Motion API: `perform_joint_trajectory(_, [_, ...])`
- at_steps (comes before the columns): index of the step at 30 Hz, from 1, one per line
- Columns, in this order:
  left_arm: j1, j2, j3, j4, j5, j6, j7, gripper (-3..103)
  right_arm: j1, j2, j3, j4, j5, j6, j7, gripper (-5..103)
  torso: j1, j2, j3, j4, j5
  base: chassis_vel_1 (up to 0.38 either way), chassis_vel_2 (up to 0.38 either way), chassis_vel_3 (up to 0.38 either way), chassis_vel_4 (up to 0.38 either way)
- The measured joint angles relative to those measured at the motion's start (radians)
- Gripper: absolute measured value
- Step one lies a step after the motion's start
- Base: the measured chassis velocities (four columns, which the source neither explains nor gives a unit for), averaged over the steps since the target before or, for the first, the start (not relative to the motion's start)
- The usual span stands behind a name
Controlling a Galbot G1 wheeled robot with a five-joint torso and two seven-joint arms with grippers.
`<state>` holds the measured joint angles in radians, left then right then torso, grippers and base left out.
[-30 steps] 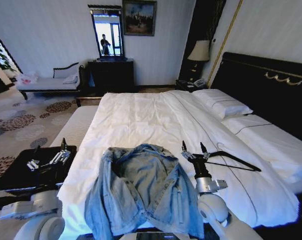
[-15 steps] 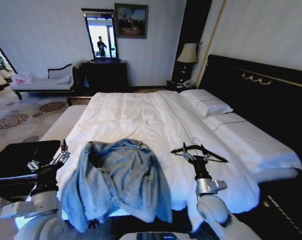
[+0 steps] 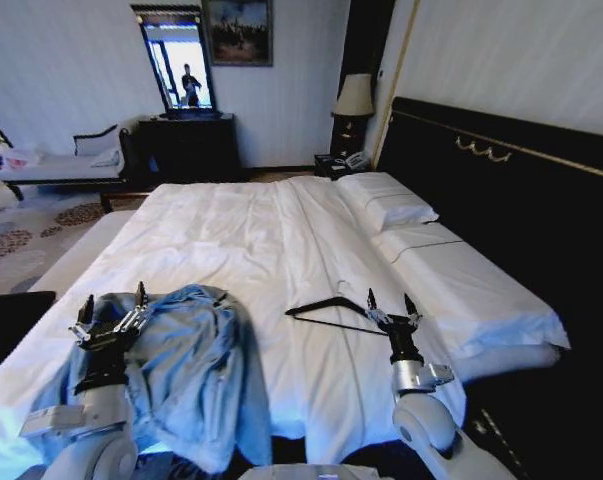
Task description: Pick up the clothes from the bed and hang them on the clothes hanger.
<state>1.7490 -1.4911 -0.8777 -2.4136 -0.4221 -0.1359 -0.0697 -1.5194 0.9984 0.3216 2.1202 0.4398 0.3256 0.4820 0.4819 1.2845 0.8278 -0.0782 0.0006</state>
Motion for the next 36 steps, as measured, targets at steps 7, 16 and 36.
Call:
perform_joint_trajectory(7, [0.0, 0.007, -0.004, 0.004, -0.005, -0.008, 0.0, 100, 0.021, -0.033, 0.025, 0.003, -0.016, -0.084, 0.011, 100, -0.001, 0.001, -0.001, 0.0004, -0.0016, 0.05, -0.004, -0.022, 0.021])
perform_joint_trajectory(16, [-0.009, 0.016, -0.013, 0.001, -0.02, -0.012, 0.0, 100, 0.153, -0.294, 0.07, -0.005, 0.244, -0.408, -0.082, 100, 0.0, 0.0, 0.0, 0.0002, 0.0002, 0.022, 0.013, -0.015, -0.018])
perform_joint_trajectory(36, [-0.03, -0.019, -0.024, -0.04, -0.029, -0.015, -0.001, 100, 0.905, -0.465, -0.481, -0.434, 0.484, -0.874, -0.427, 100, 0.0, 0.0, 0.0, 0.0002, -0.0003, -0.007, -0.008, 0.005, 0.0])
